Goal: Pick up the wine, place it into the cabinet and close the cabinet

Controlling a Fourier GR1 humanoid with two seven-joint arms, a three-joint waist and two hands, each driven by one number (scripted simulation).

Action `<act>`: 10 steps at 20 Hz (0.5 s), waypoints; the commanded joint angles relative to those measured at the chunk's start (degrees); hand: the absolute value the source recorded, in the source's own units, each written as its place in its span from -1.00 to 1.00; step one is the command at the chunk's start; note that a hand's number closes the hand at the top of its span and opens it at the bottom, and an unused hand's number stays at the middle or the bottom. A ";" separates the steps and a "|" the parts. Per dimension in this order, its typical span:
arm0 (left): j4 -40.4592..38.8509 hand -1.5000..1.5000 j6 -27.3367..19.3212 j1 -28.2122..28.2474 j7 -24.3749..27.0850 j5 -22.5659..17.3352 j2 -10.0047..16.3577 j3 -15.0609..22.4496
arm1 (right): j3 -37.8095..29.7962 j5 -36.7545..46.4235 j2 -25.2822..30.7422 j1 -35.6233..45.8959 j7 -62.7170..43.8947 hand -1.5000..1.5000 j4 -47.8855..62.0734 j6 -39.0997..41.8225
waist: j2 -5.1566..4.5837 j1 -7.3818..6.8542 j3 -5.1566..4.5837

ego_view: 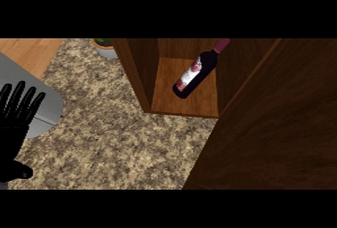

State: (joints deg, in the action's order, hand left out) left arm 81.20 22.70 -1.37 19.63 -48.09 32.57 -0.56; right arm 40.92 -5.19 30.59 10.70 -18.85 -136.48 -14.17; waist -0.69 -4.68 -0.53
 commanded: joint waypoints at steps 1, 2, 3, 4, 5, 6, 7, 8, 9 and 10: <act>-0.76 -1.00 1.71 0.84 0.44 0.24 -0.13 0.06 | 3.87 -2.56 -12.98 11.50 -6.88 1.00 6.37 -2.48 | 0.20 -0.17 0.04; -0.50 -1.00 1.55 0.35 -1.00 -0.93 1.09 -0.75 | 2.20 -2.57 -15.35 15.55 -9.32 1.00 8.37 -3.13 | 0.27 -0.31 0.03; -2.48 -1.00 1.62 -0.40 -0.39 -0.62 0.91 -1.45 | 3.36 -1.72 -18.91 18.95 -11.39 1.00 11.39 -3.86 | 0.38 1.10 0.09; -1.24 -1.00 1.55 0.82 -1.71 -1.50 1.45 -1.37 | 2.17 -1.23 -21.33 22.55 -14.53 1.00 12.53 -4.95 | 0.66 0.89 0.09; -2.19 -1.00 1.27 -0.74 -2.20 -2.08 2.01 -2.35 | 1.44 -1.39 -24.61 25.94 -15.42 1.00 16.64 -5.33 | 0.54 1.44 0.16; -2.81 -1.00 0.54 -1.30 -1.12 -1.35 0.32 -1.87 | 0.85 -0.28 -28.06 29.15 -15.41 1.00 20.72 -6.39 | 0.50 1.75 0.17; -2.00 -1.00 -0.09 -1.72 -2.32 -2.38 0.79 -2.42 | -3.81 -2.40 -28.89 33.14 -17.85 1.00 23.74 -5.24 | 0.47 1.93 0.26; -3.78 -1.00 0.87 -1.25 -0.16 -0.52 0.16 -2.51 | -6.04 -3.77 -30.05 36.42 -17.41 1.00 27.78 -4.24 | 0.33 2.17 0.29; -3.15 -1.00 5.47 3.70 0.31 -2.45 1.78 -3.88 | -5.33 -3.65 -30.16 37.26 -15.91 1.00 31.21 -5.39 | 0.52 1.77 0.35; -2.61 -1.00 2.52 1.10 -1.11 -1.21 0.91 -3.04 | -5.83 -5.77 -30.25 39.40 -13.22 1.00 34.72 -6.01 | 0.47 2.51 0.43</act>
State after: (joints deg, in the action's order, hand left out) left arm 78.81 24.65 -0.93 18.83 -49.47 33.48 -2.94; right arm 38.03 -8.20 5.32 40.69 -32.73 -113.02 -18.99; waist -0.28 -2.99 -0.23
